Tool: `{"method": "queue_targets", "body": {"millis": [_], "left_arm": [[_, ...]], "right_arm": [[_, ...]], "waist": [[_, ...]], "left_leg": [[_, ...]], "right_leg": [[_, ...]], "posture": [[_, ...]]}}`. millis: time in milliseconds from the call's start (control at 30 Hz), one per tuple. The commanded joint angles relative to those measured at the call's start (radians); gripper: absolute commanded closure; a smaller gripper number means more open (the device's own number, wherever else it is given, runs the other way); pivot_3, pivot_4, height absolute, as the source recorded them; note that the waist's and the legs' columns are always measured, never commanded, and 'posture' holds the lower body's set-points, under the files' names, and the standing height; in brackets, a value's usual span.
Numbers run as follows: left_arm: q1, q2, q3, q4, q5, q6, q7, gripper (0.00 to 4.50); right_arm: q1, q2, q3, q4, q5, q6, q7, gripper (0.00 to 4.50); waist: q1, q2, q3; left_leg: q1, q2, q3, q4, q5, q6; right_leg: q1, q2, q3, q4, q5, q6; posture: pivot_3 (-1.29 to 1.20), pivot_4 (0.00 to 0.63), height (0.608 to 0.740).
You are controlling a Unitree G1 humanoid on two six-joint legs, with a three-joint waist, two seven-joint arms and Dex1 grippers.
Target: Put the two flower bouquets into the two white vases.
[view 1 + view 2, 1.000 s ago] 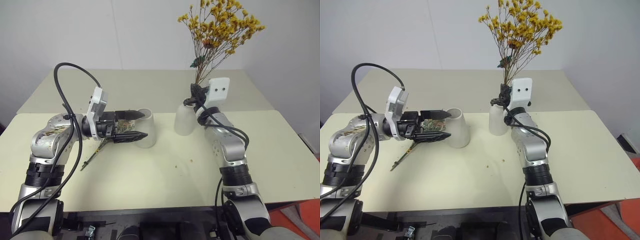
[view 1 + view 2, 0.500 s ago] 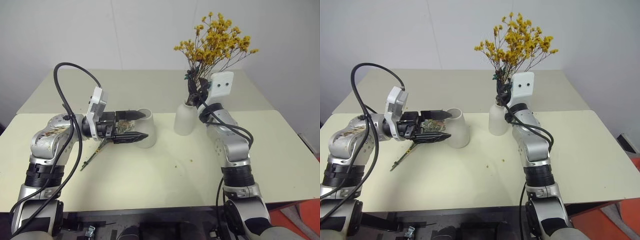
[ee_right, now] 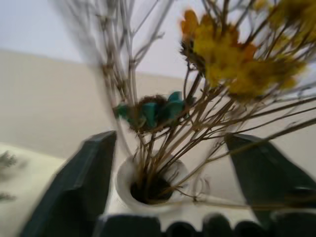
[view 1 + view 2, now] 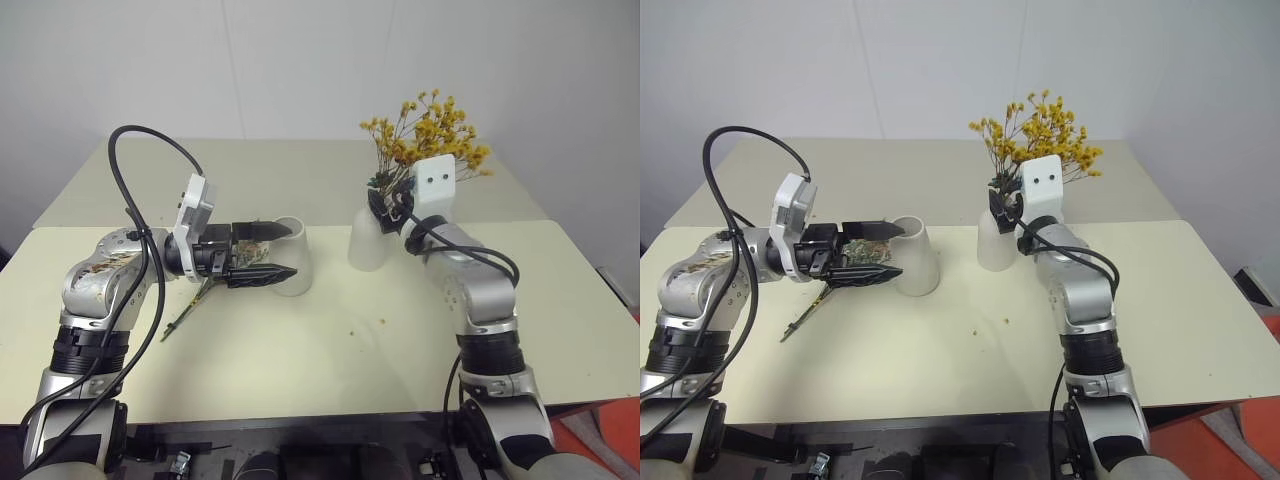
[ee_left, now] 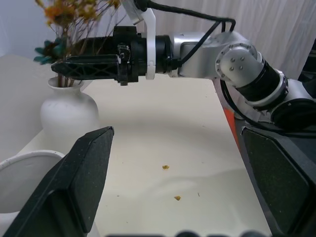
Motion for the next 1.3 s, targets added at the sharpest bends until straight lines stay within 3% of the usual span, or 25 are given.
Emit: {"method": "queue_targets", "body": {"millis": [33,300,633,900,1033,1133,1300], "left_arm": [[0.002,0.006,0.015,-0.023,-0.007,-0.007,0.000,0.00],[0.001,0.005,0.013,-0.016,-0.006,-0.010,-0.002,0.00],[-0.005,0.012,0.034,-0.026,-0.022,0.009,0.019,0.00],[0.114,0.157,0.166,-0.144,-0.082,0.117,0.082,0.00],[0.167,0.267,0.198,-0.189,-0.029,0.150,0.130,0.00],[0.144,0.366,0.175,-0.171,-0.003,0.221,0.157,0.00],[0.076,0.451,0.095,-0.161,0.008,0.374,0.192,0.00]], "right_arm": [[-0.052,-0.057,0.001,-0.102,0.018,0.069,0.065,0.04],[-0.080,-0.195,0.071,-0.170,0.015,0.241,0.192,0.04],[-0.016,-0.264,0.002,-0.333,0.050,0.350,0.231,0.04],[0.030,-0.333,-0.229,-0.534,0.300,0.632,0.360,0.04],[0.014,-0.354,-0.302,-0.590,0.404,0.783,0.390,0.04],[-0.047,-0.363,-0.337,-0.575,0.508,0.924,0.423,0.04],[-0.102,-0.485,-0.278,-0.389,0.820,0.938,0.391,0.04]], "waist": [[0.000,0.000,0.000],[0.000,0.000,0.000],[0.003,0.000,0.000],[-0.002,0.000,0.000],[0.002,0.000,0.000],[0.002,0.000,0.000],[0.006,0.000,0.001]], "left_leg": [[0.000,0.000,0.000,0.000,0.000,0.000],[0.000,0.000,0.000,0.000,0.000,0.000],[0.000,0.000,0.000,0.000,0.000,0.000],[0.000,0.001,0.000,0.000,0.000,0.000],[0.004,0.001,0.000,0.000,0.000,0.000],[0.005,0.001,0.000,0.000,0.000,0.000],[0.005,0.000,0.000,-0.002,0.000,0.000]], "right_leg": [[0.000,0.000,0.000,0.000,0.000,0.000],[0.000,0.000,0.000,0.000,0.000,0.000],[0.000,0.000,0.000,0.000,0.000,0.000],[0.000,0.000,0.000,0.000,-0.001,0.000],[0.002,0.000,0.000,0.003,-0.006,0.004],[0.002,0.000,0.000,0.004,-0.007,0.003],[0.002,-0.001,-0.001,0.003,-0.009,0.004]], "posture": [[0.00,0.150,0.740],[0.00,0.150,0.740],[0.00,0.150,0.740],[0.00,0.150,0.740],[0.00,0.150,0.740],[0.00,0.150,0.740],[0.00,0.150,0.740]]}}
